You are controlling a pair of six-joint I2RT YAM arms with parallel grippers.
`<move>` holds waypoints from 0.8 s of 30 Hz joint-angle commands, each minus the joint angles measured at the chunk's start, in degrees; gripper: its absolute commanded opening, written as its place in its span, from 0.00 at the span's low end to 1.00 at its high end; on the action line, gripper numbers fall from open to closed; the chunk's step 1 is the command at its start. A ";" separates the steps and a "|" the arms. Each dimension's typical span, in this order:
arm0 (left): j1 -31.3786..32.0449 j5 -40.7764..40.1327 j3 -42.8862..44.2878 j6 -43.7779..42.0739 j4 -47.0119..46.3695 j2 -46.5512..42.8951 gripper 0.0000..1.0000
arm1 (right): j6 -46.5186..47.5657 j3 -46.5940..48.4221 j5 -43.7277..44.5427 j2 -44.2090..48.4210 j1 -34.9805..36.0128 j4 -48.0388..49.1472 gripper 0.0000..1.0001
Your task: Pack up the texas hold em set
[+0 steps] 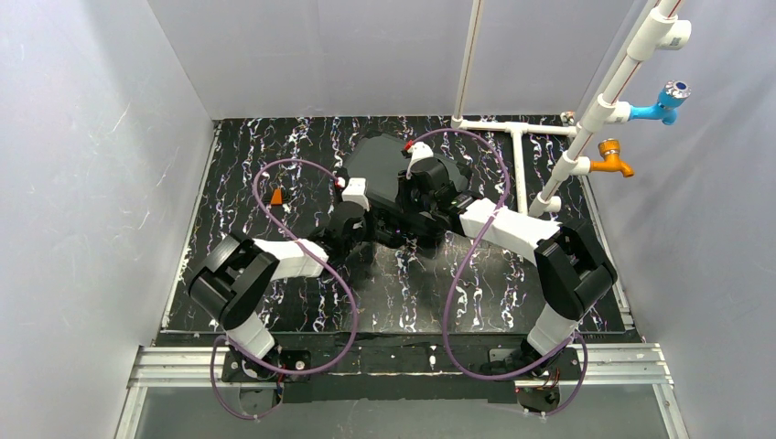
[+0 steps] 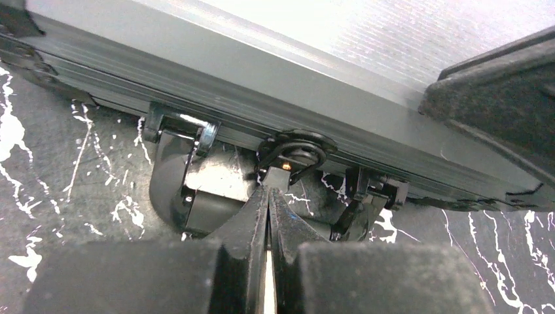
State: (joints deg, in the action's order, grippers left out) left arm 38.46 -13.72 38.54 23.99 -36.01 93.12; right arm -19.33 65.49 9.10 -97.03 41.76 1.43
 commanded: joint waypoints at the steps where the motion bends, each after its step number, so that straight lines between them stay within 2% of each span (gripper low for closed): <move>1: -0.22 0.17 3.35 0.95 -0.91 2.49 0.00 | 0.35 -2.80 0.64 -1.65 0.32 -12.71 0.26; 13: -0.55 0.38 8.40 0.41 -0.83 9.17 0.00 | 0.38 -3.36 0.18 -2.36 0.34 -11.98 0.25; 24: -0.71 0.42 8.80 2.86 -0.82 14.09 0.00 | 0.44 -3.41 0.16 -3.24 0.17 -11.54 0.25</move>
State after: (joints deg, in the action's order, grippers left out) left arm 38.20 -13.06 45.52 25.41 -36.40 102.74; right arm -19.11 65.23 10.70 -97.01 41.36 1.61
